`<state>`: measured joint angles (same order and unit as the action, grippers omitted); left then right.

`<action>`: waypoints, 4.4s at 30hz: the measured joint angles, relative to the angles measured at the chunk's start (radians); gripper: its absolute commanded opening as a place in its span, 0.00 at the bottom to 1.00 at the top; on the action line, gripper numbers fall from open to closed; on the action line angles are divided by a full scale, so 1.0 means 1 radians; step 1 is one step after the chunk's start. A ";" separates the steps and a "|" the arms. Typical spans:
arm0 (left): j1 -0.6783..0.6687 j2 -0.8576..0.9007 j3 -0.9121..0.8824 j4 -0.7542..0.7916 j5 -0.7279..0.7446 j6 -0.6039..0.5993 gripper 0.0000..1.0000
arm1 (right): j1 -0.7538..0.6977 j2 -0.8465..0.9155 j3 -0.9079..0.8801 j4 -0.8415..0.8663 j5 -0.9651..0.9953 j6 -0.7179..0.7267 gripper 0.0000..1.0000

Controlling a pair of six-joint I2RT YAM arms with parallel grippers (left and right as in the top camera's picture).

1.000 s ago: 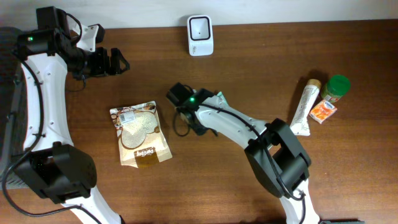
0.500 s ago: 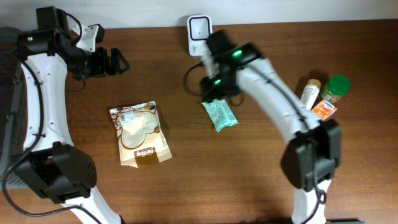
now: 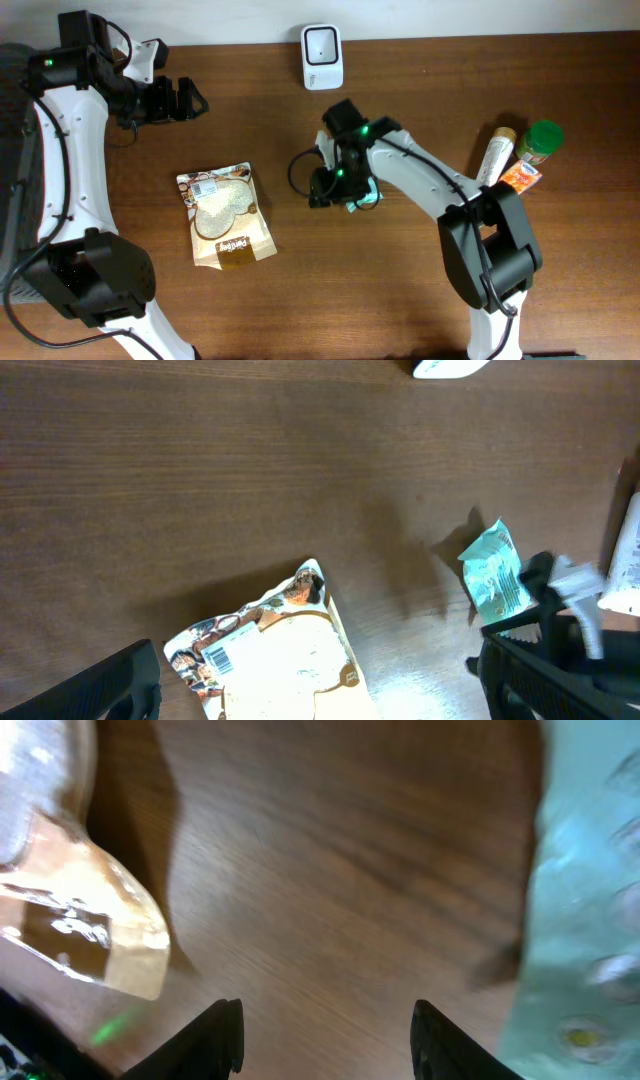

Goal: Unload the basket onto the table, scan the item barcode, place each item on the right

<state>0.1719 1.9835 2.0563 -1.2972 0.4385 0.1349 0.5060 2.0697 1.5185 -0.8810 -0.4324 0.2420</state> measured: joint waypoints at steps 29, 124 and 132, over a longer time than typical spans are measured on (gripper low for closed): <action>0.000 0.000 0.000 0.000 0.000 0.000 0.99 | -0.315 -0.191 0.028 -0.102 0.073 -0.145 0.70; 0.003 0.000 0.000 0.001 0.000 0.000 0.99 | -0.115 -0.462 0.266 0.245 0.435 -0.254 0.04; 0.003 0.000 0.000 0.000 0.000 0.000 0.99 | -0.050 -0.219 0.264 0.558 0.743 -0.671 0.04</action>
<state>0.1753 1.9835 2.0563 -1.2968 0.4381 0.1349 0.4557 1.8507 1.7828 -0.3229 0.3103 -0.4294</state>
